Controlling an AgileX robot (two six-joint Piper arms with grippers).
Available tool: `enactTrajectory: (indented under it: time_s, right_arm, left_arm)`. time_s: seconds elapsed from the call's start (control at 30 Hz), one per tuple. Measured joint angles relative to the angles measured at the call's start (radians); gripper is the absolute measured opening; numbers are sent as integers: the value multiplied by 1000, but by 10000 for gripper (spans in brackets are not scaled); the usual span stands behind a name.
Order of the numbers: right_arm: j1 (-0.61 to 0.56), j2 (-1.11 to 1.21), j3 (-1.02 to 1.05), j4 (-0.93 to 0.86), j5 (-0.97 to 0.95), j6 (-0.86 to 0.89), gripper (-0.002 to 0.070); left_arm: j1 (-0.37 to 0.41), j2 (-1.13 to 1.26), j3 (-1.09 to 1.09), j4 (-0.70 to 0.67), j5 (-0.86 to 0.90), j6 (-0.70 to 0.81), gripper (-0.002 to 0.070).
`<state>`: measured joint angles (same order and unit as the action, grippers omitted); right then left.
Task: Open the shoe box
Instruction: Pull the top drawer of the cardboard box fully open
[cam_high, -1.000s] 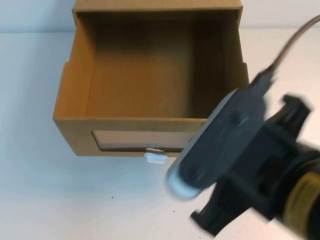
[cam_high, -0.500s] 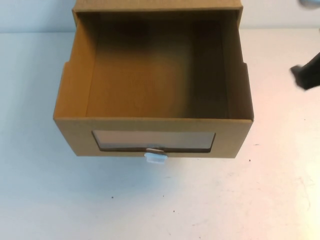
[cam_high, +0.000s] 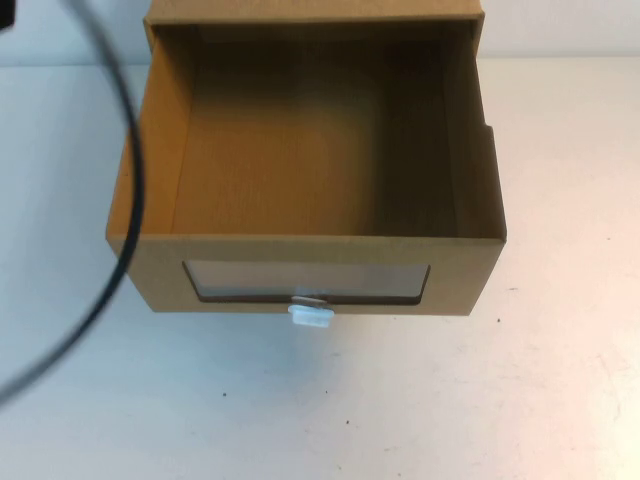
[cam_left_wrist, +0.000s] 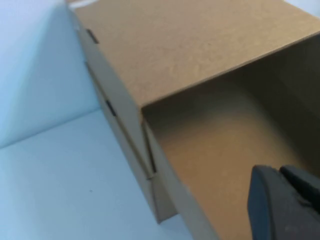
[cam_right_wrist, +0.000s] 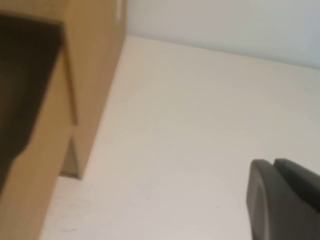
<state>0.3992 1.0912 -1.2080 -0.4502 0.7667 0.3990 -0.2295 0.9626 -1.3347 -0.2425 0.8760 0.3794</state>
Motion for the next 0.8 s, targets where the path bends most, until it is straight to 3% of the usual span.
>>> enactTrajectory:
  time_s: [0.33, 0.6, 0.8]
  right_arm:
    - [-3, -111, 251, 92, -245, -23, -13]
    - [-3, -190, 408, 94, -455, -22, -13]
    - [-3, -198, 487, 96, -617, -22, -13]
  left_arm:
    - [0, -538, 703, 3, -492, 3, -5]
    - [0, -856, 1066, -5, -647, -11, -5]
    - [0, -946, 1236, -7, -684, -36, -5]
